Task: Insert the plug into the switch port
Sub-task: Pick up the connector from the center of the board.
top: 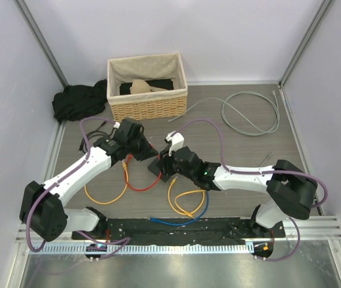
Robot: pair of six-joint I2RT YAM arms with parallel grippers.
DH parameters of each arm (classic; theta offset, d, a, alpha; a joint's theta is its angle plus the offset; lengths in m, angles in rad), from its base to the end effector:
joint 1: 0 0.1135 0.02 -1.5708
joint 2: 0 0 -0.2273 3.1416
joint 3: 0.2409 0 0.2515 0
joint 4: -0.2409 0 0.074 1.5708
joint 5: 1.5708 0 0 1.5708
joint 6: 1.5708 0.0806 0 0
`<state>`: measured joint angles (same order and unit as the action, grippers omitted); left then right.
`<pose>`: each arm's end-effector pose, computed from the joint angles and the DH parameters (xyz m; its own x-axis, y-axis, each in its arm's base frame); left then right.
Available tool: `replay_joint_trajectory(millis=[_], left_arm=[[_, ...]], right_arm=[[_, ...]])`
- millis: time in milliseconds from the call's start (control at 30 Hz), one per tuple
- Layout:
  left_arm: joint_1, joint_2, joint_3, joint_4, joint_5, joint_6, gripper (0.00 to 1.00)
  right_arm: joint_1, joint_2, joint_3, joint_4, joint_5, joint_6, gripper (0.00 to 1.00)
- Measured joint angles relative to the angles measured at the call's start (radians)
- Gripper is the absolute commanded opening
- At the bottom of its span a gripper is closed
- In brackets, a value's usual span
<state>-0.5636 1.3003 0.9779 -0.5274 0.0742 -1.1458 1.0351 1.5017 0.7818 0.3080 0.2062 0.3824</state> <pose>0.2604 -0.1716 0.1961 -0.7849 -0.5787 -0.2215 -0.3417 0.7024 -0.6244 0.2018 0.3077 0.1631 -0.4679 -0.0728 -0.8808 -0.6158 0.7417 0.2659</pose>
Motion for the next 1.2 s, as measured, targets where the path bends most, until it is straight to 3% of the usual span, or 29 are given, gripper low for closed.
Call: replay_joint_trajectory(millis=[33, 67, 100, 167, 200, 300, 467, 767, 1200], left_arm=[[0.0, -0.005, -0.003, 0.0, -0.003, 0.0, 0.12], [0.0, -0.011, -0.005, 0.0, -0.004, 0.0, 0.15], [0.0, -0.017, -0.005, 0.001, -0.005, 0.002, 0.23], [0.0, -0.026, -0.006, 0.003, -0.006, 0.008, 0.34], [0.0, -0.03, -0.006, 0.005, -0.006, 0.022, 0.5], [0.0, -0.047, -0.006, 0.009, -0.016, 0.072, 0.71], [0.015, -0.114, -0.01, 0.035, -0.051, 0.203, 0.87], [0.063, -0.194, -0.087, 0.239, 0.034, 0.367, 0.83], [0.068, -0.167, -0.177, 0.364, 0.136, 0.314, 0.5]], right_arm=[[0.0, 0.011, 0.0, 0.007, 0.006, 0.005, 0.22], [0.0, 0.019, 0.0, 0.011, 0.009, 0.013, 0.07], [0.0, 0.023, 0.0, 0.015, 0.009, 0.019, 0.01], [0.0, 0.023, 0.0, 0.021, 0.009, 0.029, 0.01], [0.0, 0.023, 0.001, 0.023, 0.008, 0.036, 0.01], [0.0, 0.018, 0.002, 0.018, 0.0, 0.046, 0.01], [-0.015, -0.036, 0.002, -0.024, -0.054, 0.08, 0.01], [-0.066, -0.129, -0.026, -0.063, -0.208, 0.162, 0.01], [-0.097, -0.143, -0.055, -0.085, -0.296, 0.215, 0.01]])
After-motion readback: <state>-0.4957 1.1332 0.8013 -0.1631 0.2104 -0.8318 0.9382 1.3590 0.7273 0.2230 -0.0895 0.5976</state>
